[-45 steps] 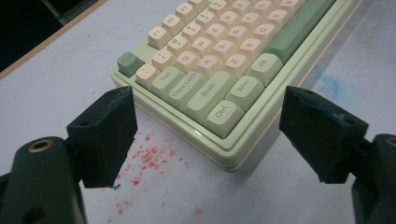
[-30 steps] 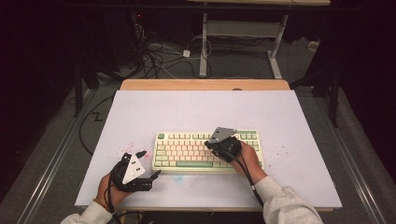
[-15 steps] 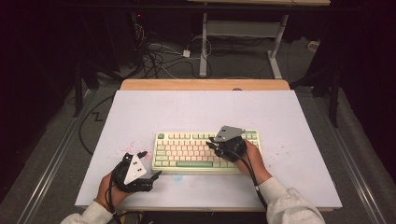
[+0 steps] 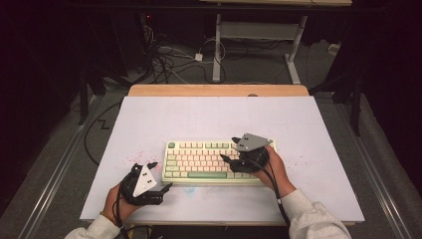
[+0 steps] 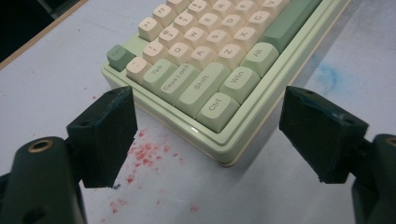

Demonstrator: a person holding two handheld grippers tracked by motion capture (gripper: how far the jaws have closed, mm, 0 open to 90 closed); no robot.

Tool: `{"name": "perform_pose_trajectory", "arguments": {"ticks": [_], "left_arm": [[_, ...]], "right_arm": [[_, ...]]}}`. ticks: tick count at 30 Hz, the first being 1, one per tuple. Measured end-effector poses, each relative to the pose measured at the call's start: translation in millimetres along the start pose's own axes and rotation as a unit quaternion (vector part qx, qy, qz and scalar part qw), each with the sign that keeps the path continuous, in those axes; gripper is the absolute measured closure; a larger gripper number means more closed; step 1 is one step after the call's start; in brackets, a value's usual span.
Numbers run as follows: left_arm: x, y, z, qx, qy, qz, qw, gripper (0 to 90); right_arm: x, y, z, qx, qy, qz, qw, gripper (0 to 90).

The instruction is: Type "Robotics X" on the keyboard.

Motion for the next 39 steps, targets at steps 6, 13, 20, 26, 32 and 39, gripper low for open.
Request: {"name": "perform_pose_trajectory", "arguments": {"ticks": [6,13,20,26,32,39], "left_arm": [[0.4,0.5,0.4,-0.001,0.001,-0.001,1.0000,18.6],[-0.2,0.1,0.6,0.000,0.000,0.000,1.0000,18.6],[-0.6,-0.4,1.0,0.000,0.000,0.000,1.0000,18.6],[-0.4,-1.1,1.7,0.001,0.000,0.001,1.0000,18.6],[-0.6,-1.8,2.5,0.003,0.000,0.000,1.0000,18.8],[-1.0,-5.2,4.8,0.015,-0.007,-0.004,0.9998,19.1]], "right_arm": [[4.8,-12.3,1.8,0.024,0.011,-0.011,0.9996,26.6],[8.3,-24.8,0.8,0.035,0.019,-0.022,0.9990,24.0],[9.2,-39.0,-0.4,0.050,0.015,-0.037,0.9979,22.1],[12.3,-52.4,-2.5,0.064,0.020,-0.045,0.9967,21.1],[13.0,-61.1,-8.5,0.068,0.017,-0.054,0.9961,20.3],[12.1,-70.5,-19.9,0.069,0.013,-0.063,0.9956,19.1]]}}
Point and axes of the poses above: each handheld gripper's, and its own axes: y roughly forward along the jaws, z roughly out of its top, x roughly to its right, the point moved 5 cm from there along y, roughly forward along the jaws, and after that the axes turned 5 degrees about y, right-handed, at the moved point
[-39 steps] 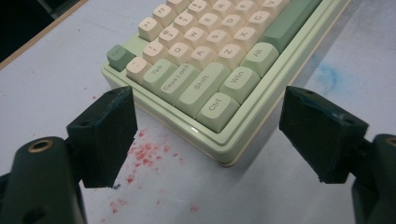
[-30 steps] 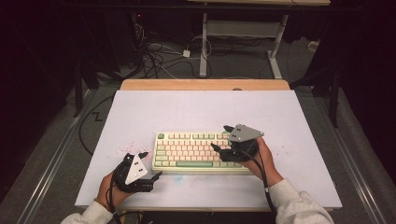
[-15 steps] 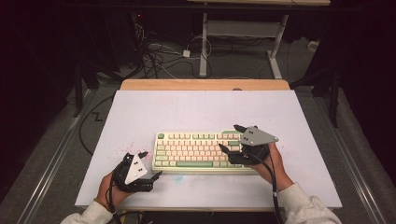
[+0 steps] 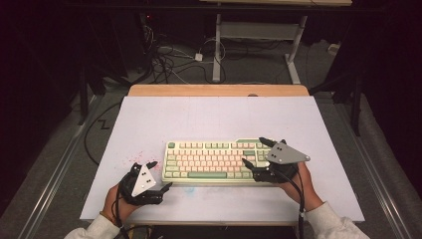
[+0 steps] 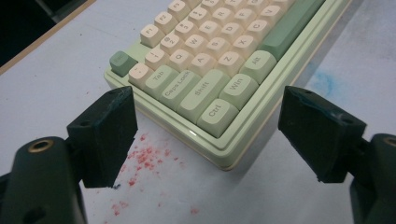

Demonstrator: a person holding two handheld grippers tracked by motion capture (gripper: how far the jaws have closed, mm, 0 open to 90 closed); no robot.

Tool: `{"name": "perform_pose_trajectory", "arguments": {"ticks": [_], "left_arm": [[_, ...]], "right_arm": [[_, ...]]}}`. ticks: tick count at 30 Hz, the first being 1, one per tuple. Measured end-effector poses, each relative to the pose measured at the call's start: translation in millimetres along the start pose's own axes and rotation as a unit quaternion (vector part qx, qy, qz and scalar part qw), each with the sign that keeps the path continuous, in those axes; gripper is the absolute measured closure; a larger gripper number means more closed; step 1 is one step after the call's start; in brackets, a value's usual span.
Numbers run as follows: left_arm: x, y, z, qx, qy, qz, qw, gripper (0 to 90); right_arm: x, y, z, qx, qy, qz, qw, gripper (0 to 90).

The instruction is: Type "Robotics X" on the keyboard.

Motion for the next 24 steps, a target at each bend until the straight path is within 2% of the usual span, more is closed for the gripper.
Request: {"name": "perform_pose_trajectory", "arguments": {"ticks": [2,7,13,19,24], "left_arm": [[-0.1,-1.3,1.4,0.003,-0.002,0.002,1.0000,19.1],[-0.2,-4.7,4.7,0.012,-0.007,0.001,0.9999,19.2],[-1.7,-10.8,10.5,0.033,-0.017,0.000,0.9993,24.6],[-4.2,-10.5,11.0,0.030,-0.027,0.001,0.9992,30.4],[-6.2,-10.4,12.6,0.026,-0.030,-0.004,0.9992,37.1]], "right_arm": [[1.5,-4.3,-2.3,0.003,0.001,-0.008,1.0000,19.0],[5.4,-14.5,-7.9,0.004,0.004,-0.010,0.9999,18.4],[8.7,-26.3,-17.3,0.005,0.008,-0.015,0.9998,18.1],[8.9,-31.8,-29.8,-0.005,-0.002,-0.023,0.9997,17.2],[8.8,-36.9,-36.5,-0.005,0.000,-0.023,0.9997,17.2]]}}
Point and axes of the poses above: each handheld gripper's, and its own axes: y roughly forward along the jaws, z roughly out of its top, x roughly to its right, the point moved 5 cm from there along y, roughly forward along the jaws, and after that the axes turned 5 degrees about y, right-handed, at the moved point
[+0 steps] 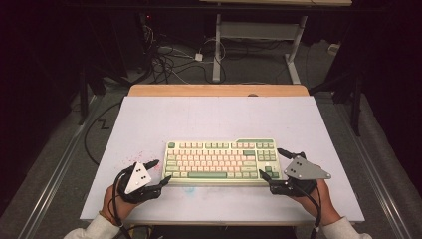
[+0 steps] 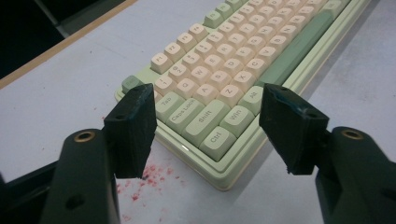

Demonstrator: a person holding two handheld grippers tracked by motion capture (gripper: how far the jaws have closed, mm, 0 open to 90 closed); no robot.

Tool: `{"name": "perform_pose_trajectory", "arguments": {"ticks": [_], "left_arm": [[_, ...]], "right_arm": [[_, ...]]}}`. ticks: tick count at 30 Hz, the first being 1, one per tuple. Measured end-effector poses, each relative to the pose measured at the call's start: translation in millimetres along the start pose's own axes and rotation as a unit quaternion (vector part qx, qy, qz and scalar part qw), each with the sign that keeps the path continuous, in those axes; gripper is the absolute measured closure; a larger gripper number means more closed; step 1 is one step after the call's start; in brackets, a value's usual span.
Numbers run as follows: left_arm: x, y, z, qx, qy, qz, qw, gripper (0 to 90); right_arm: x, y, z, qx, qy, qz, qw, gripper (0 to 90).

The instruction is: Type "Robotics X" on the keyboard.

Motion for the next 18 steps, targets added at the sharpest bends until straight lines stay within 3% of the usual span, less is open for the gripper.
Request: {"name": "perform_pose_trajectory", "arguments": {"ticks": [8,15,18], "left_arm": [[-2.7,3.6,3.3,-0.015,0.001,-0.015,0.9998,60.0],[-1.4,10.8,11.8,-0.037,-0.001,-0.046,0.9983,83.0],[-1.5,14.5,17.3,-0.043,0.001,-0.050,0.9978,87.7]], "right_arm": [[1.1,-9.1,-10.6,-0.001,0.003,-0.006,1.0000,17.2],[1.9,-15.6,-20.0,-0.004,0.006,-0.010,0.9999,17.3],[1.1,-17.7,-23.2,-0.007,0.005,-0.011,0.9999,17.3]]}}
Point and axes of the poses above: each handheld gripper's, and its own axes: y roughly forward along the jaws, z roughly out of its top, x roughly to its right, the point moved 5 cm from there along y, roughly forward along the jaws, and after that the axes turned 5 degrees about y, right-handed, at the moved point
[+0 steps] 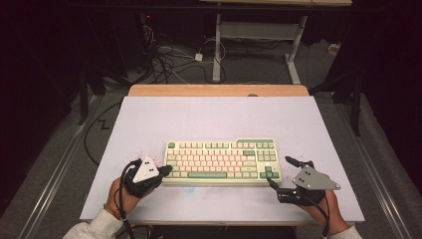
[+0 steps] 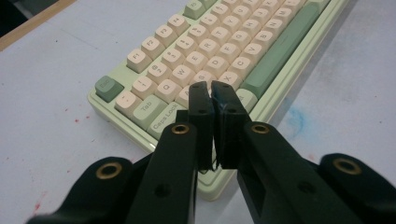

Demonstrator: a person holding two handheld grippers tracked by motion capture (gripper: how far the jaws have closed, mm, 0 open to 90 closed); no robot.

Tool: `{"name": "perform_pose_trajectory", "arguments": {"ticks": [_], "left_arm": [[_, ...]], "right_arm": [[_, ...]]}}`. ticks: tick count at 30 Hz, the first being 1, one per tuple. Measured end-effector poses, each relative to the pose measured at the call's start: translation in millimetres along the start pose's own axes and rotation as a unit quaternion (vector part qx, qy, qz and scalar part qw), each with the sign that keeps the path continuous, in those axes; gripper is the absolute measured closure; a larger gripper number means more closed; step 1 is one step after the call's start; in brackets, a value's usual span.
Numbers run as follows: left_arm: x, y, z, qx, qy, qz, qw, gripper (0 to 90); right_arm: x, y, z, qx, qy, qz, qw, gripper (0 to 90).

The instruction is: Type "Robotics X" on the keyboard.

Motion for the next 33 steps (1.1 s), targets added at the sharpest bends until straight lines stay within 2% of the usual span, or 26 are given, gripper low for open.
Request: {"name": "perform_pose_trajectory", "arguments": {"ticks": [6,15,22,33], "left_arm": [[2.2,10.5,11.1,-0.020,0.013,-0.019,0.9996,87.8],[6.9,32.6,27.5,-0.036,0.023,-0.043,0.9982,87.7],[9.3,46.9,36.6,-0.044,0.030,-0.053,0.9972,87.7],[13.1,64.7,41.1,-0.063,0.044,-0.060,0.9953,87.7]], "right_arm": [[-0.3,-2.5,-4.0,-0.002,-0.002,-0.001,1.0000,17.2],[-1.9,-1.3,-4.5,-0.004,-0.003,0.000,1.0000,17.3],[-4.9,1.5,-6.4,-0.010,-0.008,0.005,0.9999,17.3],[-5.5,2.4,-8.1,-0.013,-0.010,0.007,0.9998,17.5]]}}
Point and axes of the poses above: each handheld gripper's, and its own axes: y roughly forward along the jaws, z roughly out of its top, x roughly to its right, the point moved 5 cm from there along y, roughly forward along the jaws, and after that the axes turned 5 degrees about y, right-handed, at the moved point
